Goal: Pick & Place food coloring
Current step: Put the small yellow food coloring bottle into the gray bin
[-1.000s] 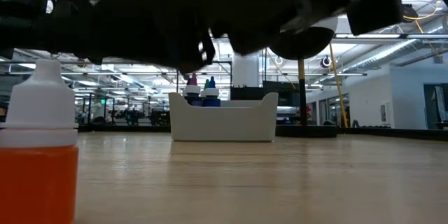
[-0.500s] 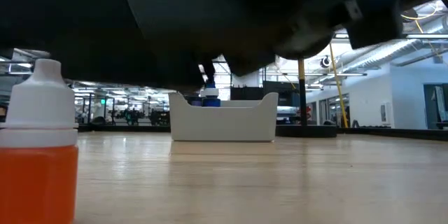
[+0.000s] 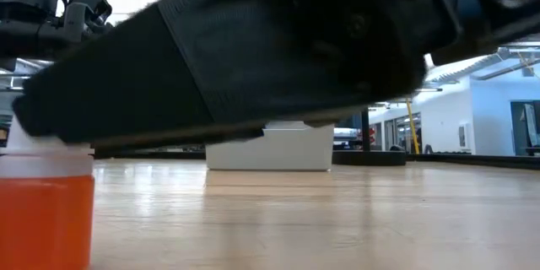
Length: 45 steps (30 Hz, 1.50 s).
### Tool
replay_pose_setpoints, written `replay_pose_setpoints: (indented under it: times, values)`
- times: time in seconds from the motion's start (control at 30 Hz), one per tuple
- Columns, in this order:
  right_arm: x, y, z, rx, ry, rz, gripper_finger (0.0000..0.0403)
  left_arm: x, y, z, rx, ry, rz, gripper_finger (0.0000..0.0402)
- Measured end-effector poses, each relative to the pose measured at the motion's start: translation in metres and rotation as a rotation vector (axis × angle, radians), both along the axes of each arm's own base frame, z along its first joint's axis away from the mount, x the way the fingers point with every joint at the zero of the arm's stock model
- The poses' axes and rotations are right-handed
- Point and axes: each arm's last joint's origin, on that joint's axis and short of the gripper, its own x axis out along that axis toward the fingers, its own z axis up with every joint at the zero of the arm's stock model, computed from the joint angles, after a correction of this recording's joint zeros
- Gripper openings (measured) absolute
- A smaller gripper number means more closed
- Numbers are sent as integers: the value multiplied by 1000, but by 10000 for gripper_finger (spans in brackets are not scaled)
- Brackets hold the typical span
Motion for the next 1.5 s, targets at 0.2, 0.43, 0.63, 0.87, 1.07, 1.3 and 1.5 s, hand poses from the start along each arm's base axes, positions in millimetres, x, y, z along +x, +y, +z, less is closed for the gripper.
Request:
replay_pose_setpoints:
  times: [0.2,0.43,0.63,0.87,1.07,1.3,1.5]
  values:
    - [0,0,0,-9,-5,4,175,0,0,0,-2,0,0,47]
    - [0,0,0,-9,-7,5,171,0,0,0,-2,0,0,47]
    - [0,0,0,-8,-8,7,171,0,0,0,-2,0,0,47]
    - [1,1,4,12,-41,9,171,0,0,0,-2,0,0,47]
    - [1,2,4,31,-36,30,171,0,0,0,-1,0,0,47]
    - [1,2,5,36,-43,27,171,0,0,0,5,2,0,47]
    - [1,2,5,26,-47,32,171,0,0,0,6,1,0,47]
